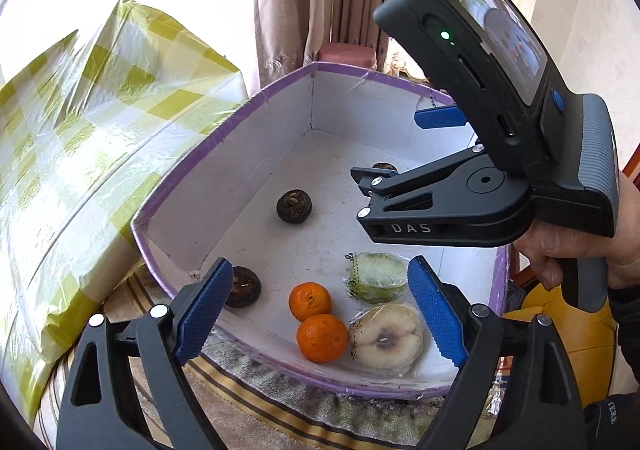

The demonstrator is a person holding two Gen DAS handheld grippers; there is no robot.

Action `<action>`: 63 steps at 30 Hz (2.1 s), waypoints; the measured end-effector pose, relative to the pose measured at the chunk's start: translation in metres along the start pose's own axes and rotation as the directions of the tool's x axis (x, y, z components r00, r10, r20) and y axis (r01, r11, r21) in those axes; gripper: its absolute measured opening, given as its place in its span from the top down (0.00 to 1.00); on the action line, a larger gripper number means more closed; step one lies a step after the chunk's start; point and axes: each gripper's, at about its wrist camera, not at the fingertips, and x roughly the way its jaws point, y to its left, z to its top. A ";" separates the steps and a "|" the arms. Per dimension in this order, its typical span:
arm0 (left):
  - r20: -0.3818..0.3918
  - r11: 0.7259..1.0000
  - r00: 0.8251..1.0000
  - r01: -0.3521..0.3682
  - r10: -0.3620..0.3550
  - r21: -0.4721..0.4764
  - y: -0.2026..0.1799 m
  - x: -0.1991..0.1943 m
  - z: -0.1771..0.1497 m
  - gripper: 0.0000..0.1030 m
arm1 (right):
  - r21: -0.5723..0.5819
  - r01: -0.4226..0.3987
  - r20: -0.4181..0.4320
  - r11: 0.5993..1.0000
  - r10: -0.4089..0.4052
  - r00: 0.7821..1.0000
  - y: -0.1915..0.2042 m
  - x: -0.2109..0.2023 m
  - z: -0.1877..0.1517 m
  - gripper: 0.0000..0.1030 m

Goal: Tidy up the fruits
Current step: 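Move both open tools back over the table toward the wrapped produce, then grasp the wrapped pale fruit half with the left tool while the right tool grasps the wrapped cabbage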

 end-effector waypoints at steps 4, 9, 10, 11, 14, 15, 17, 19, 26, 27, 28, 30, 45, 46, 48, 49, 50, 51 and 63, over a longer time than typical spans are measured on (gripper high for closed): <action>0.051 0.997 0.998 -0.029 0.033 -0.070 0.024 -0.018 -0.002 0.17 | 0.021 -0.023 0.027 1.000 0.023 0.999 0.003 -0.009 0.005 0.20; 0.083 0.979 0.991 -0.085 0.102 -0.187 0.060 -0.045 -0.012 0.17 | 0.026 -0.068 0.051 0.997 0.067 0.996 0.017 -0.018 0.014 0.20; 0.085 0.973 0.989 -0.105 0.124 -0.206 0.067 -0.051 -0.015 0.17 | 0.023 -0.078 0.055 0.997 0.076 0.996 0.022 -0.020 0.015 0.20; 0.085 0.966 0.986 -0.120 0.142 -0.230 0.075 -0.056 -0.017 0.17 | 0.019 -0.087 0.058 0.996 0.086 0.995 0.027 -0.021 0.017 0.20; 0.083 0.942 0.979 -0.152 0.184 -0.299 0.099 -0.071 -0.028 0.17 | 0.000 -0.114 0.065 0.993 0.114 0.991 0.044 -0.025 0.021 0.20; 0.079 0.933 0.976 -0.170 0.204 -0.317 0.106 -0.074 -0.030 0.17 | -0.007 -0.122 0.067 0.993 0.122 0.990 0.051 -0.026 0.023 0.20; 0.075 0.917 0.970 -0.193 0.232 -0.349 0.121 -0.083 -0.038 0.17 | -0.024 -0.137 0.073 0.990 0.139 0.988 0.064 -0.030 0.025 0.20; 0.070 0.901 0.965 -0.209 0.253 -0.379 0.131 -0.091 -0.044 0.17 | -0.036 -0.157 0.080 0.987 0.159 0.984 0.076 -0.035 0.028 0.20; 0.028 0.850 0.939 -0.299 0.344 -0.434 0.156 -0.109 -0.066 0.17 | -0.046 -0.255 0.086 0.966 0.259 0.962 0.118 -0.050 0.034 0.20; 0.021 0.841 0.934 -0.312 0.357 -0.442 0.159 -0.111 -0.068 0.17 | -0.049 -0.261 0.090 0.964 0.264 0.960 0.124 -0.053 0.034 0.20; 0.014 0.832 0.930 -0.322 0.368 -0.452 0.162 -0.114 -0.071 0.17 | -0.053 -0.268 0.092 0.962 0.272 0.958 0.129 -0.055 0.036 0.20; 0.000 0.813 0.922 -0.341 0.386 -0.472 0.170 -0.119 -0.077 0.17 | -0.066 -0.287 0.096 0.956 0.292 0.952 0.139 -0.061 0.038 0.20; -0.017 0.670 0.838 -0.448 0.545 -0.592 0.202 -0.172 -0.121 0.15 | -0.091 -0.420 0.121 0.903 0.428 0.896 0.211 -0.087 0.041 0.20; -0.018 0.660 0.834 -0.449 0.551 -0.602 0.204 -0.176 -0.125 0.15 | -0.093 -0.433 0.115 0.896 0.442 0.890 0.216 -0.087 0.041 0.20; -0.034 0.644 0.825 -0.466 0.564 -0.607 0.209 -0.182 -0.132 0.15 | -0.091 -0.461 0.100 0.883 0.469 0.877 0.227 -0.087 0.039 0.20; -0.040 0.632 0.816 -0.477 0.577 -0.611 0.211 -0.186 -0.137 0.15 | -0.088 -0.476 0.095 0.875 0.483 0.870 0.232 -0.086 0.038 0.20; -0.047 0.619 0.809 -0.484 0.586 -0.619 0.214 -0.191 -0.142 0.15 | -0.091 -0.485 0.090 0.870 0.492 0.866 0.237 -0.086 0.037 0.20; -0.056 0.605 0.804 -0.489 0.591 -0.628 0.218 -0.194 -0.147 0.15 | -0.098 -0.489 0.090 0.867 0.497 0.863 0.242 -0.087 0.036 0.20; -0.124 0.505 0.805 -0.475 0.580 -0.721 0.269 -0.222 -0.196 0.16 | -0.199 -0.466 0.151 0.862 0.497 0.855 0.286 -0.100 0.033 0.20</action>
